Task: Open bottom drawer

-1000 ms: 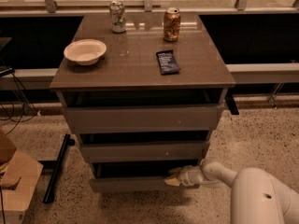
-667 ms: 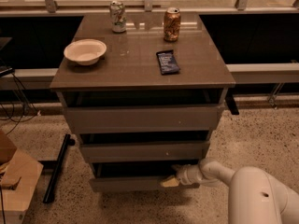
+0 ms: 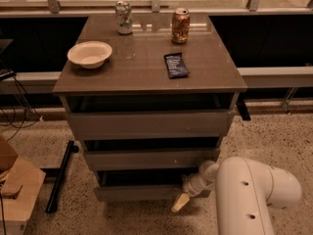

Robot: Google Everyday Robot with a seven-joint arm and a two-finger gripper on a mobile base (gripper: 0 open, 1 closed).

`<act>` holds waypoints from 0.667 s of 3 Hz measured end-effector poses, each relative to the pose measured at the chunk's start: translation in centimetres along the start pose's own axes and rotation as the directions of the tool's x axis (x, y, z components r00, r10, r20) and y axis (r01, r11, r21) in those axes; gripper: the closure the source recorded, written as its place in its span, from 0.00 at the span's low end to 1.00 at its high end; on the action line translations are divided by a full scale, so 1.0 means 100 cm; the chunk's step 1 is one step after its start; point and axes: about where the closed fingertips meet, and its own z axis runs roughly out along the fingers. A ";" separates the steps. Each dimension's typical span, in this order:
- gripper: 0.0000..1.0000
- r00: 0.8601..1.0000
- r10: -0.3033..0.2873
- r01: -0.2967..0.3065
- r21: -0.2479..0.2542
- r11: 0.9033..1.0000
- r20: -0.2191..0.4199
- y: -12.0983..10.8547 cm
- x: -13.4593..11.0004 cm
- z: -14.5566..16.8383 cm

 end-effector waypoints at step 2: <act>0.43 0.982 -0.142 0.121 -0.171 0.978 -0.120 0.045 0.024 -0.017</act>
Offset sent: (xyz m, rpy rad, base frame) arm -0.0810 -0.0226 0.0334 -0.0713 0.1347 0.3151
